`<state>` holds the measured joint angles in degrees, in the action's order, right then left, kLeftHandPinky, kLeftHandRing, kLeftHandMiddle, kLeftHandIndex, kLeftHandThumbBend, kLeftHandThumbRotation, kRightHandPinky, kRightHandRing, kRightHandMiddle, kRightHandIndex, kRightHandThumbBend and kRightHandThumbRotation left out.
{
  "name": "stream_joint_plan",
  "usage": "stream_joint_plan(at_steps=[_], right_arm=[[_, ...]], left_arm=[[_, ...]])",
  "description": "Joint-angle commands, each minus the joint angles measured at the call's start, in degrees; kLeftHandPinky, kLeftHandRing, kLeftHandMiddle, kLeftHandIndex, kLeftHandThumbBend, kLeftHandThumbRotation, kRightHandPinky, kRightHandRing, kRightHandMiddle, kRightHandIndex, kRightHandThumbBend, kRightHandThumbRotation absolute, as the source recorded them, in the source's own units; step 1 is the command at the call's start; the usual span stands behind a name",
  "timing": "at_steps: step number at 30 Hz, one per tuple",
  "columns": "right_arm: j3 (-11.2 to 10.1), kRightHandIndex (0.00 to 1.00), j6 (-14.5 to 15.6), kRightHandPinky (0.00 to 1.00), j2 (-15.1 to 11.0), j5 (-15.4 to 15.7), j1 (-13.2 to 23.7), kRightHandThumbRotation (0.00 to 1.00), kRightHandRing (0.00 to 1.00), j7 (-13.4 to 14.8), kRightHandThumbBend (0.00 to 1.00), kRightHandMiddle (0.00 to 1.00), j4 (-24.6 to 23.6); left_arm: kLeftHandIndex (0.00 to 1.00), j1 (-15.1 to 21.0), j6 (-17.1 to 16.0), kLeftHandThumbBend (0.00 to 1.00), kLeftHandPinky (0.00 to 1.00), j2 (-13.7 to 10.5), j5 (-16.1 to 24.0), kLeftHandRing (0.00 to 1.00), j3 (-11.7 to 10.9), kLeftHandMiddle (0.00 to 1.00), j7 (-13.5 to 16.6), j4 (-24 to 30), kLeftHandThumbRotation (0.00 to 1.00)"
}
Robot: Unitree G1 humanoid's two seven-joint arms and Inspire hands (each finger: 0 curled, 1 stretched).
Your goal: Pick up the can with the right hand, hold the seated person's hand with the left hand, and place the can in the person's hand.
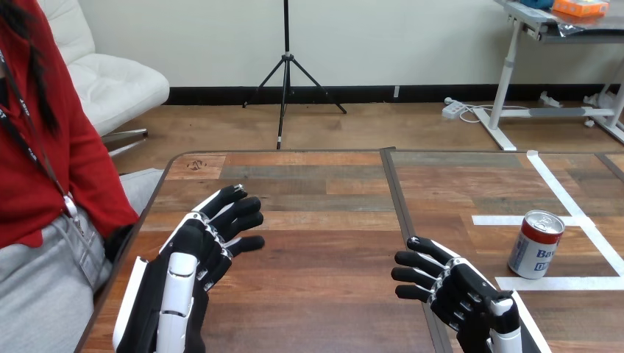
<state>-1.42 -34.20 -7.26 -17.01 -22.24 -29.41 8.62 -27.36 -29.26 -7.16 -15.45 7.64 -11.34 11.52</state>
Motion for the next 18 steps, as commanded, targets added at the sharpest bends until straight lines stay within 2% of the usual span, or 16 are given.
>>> stream_joint_plan(at_steps=[1, 18], right_arm=[[-0.49, 0.82, -1.0, 0.73, -0.53, 0.26, 3.45, 1.0, 0.78, 0.26, 0.96, 0.8, -2.74], [-0.77, 0.82, -0.89, 0.74, -0.91, -0.04, 3.2, 1.0, 0.78, -0.13, 0.96, 0.8, -2.53]], left_arm=[[0.79, 3.08, -1.39, 0.51, 0.66, 2.01, -0.37, 0.78, -1.3, 0.77, -0.15, 0.43, 0.95], [0.77, 3.38, -1.84, 0.5, 0.61, 1.99, -0.37, 0.76, -1.42, 0.76, -0.47, 0.18, 0.94]])
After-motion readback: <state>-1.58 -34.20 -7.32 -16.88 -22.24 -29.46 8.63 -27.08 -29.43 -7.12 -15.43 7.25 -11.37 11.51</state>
